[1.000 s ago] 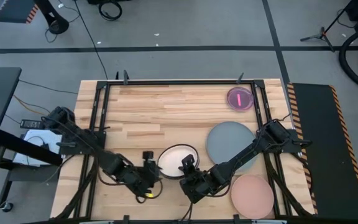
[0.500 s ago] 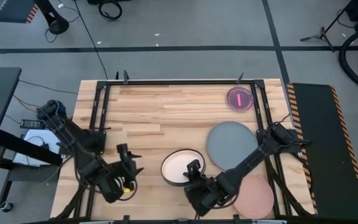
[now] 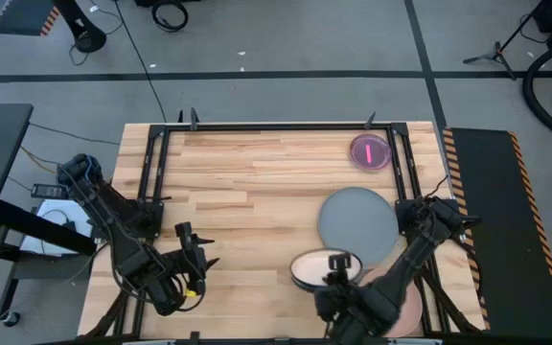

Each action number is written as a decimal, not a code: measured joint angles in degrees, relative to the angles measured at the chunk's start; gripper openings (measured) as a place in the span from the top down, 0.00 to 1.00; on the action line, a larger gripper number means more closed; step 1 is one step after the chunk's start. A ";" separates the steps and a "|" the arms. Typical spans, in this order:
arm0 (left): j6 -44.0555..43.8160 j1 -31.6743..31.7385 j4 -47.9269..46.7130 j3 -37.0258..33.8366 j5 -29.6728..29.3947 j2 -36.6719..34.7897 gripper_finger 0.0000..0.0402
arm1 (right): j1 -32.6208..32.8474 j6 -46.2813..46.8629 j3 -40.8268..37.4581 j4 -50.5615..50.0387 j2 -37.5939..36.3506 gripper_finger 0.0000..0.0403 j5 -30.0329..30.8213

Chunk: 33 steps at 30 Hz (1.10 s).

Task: Stack plastic plates
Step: Stack the left stacked plates on top of the orange plate

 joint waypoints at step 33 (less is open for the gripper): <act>4.98 4.83 11.64 -0.02 -6.21 0.17 0.42 | 15.04 34.74 -4.67 -9.29 0.11 0.67 -21.82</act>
